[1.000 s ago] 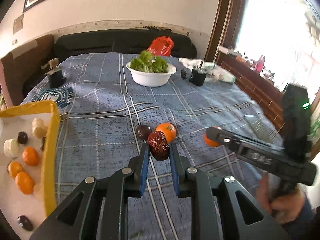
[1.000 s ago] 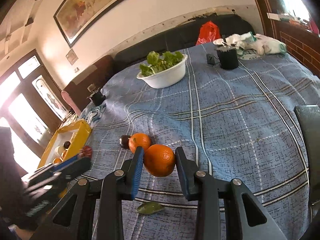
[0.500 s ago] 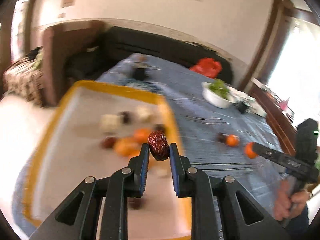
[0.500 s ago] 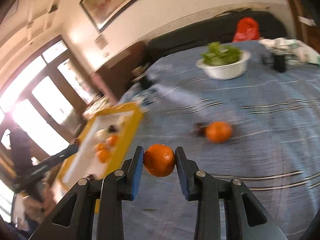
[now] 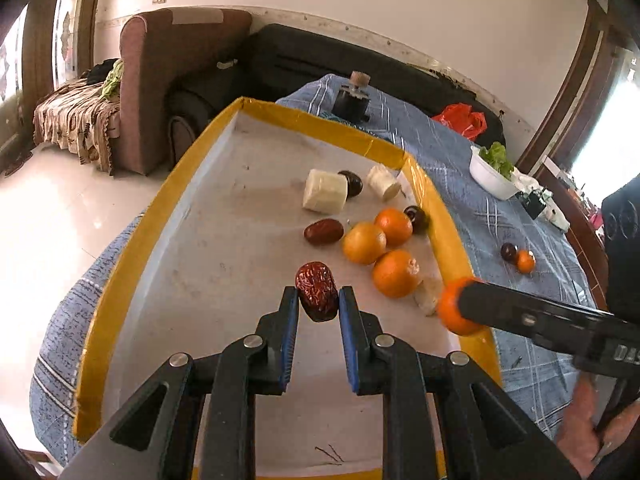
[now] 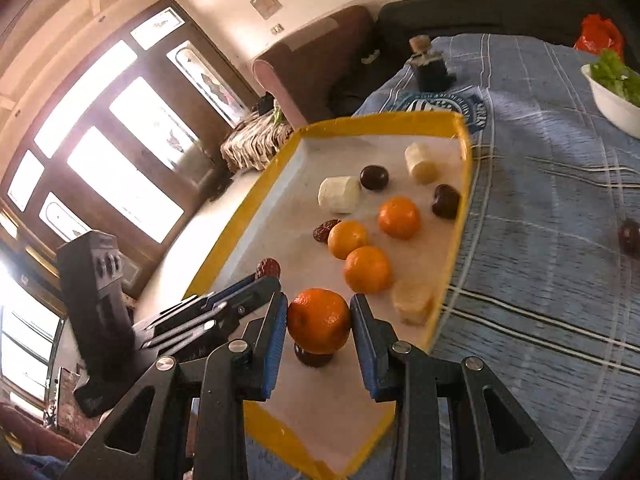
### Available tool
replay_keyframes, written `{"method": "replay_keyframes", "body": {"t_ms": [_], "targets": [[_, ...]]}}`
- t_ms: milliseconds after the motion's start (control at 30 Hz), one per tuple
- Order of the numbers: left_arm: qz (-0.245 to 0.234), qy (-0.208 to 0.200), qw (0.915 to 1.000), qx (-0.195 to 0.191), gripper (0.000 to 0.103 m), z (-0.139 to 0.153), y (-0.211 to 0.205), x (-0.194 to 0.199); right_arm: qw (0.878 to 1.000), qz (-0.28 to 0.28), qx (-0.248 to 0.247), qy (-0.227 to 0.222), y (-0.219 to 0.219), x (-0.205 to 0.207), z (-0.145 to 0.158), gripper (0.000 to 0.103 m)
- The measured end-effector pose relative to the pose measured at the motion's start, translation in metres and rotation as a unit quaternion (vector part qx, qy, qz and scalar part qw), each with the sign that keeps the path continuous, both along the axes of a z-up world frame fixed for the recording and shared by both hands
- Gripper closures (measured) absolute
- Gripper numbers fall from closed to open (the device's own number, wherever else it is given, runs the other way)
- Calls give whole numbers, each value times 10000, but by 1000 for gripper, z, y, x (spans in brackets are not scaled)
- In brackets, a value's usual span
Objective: Organize fruits
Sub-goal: 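Carry the red date and orange over the yellow tray with both tools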
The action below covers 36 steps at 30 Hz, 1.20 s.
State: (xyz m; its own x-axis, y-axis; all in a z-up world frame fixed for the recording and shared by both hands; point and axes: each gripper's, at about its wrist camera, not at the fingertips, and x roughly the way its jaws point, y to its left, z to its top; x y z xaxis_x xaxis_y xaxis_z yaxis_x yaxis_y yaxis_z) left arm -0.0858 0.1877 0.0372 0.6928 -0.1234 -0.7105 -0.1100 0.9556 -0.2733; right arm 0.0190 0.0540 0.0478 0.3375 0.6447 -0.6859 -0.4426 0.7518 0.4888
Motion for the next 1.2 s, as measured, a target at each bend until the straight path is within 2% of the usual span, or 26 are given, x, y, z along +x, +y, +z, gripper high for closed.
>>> {"method": "replay_keyframes", "body": {"t_ms": [133, 233, 333, 533, 733, 1200], "targets": [[-90, 97, 9999, -95, 83, -11, -1, 5, 9998, 11, -77, 198, 6, 4, -14, 66], [-117, 66, 9999, -103, 83, -17, -2, 5, 9997, -15, -212, 133, 7, 4, -18, 66], [-122, 33, 9999, -32, 83, -17, -5, 6, 9994, -12, -353, -41, 12, 4, -17, 65], [-138, 3, 9998, -137, 83, -18, -3, 5, 9963, 31, -659, -555, 18, -8, -17, 65], [-103, 9, 9999, 76, 83, -17, -9, 4, 9894, 84, -1032, -1018, 24, -18, -20, 65], [-38, 39, 9995, 310, 83, -16, -13, 4, 9880, 119, -1012, -1160, 23, -27, -18, 65]]}}
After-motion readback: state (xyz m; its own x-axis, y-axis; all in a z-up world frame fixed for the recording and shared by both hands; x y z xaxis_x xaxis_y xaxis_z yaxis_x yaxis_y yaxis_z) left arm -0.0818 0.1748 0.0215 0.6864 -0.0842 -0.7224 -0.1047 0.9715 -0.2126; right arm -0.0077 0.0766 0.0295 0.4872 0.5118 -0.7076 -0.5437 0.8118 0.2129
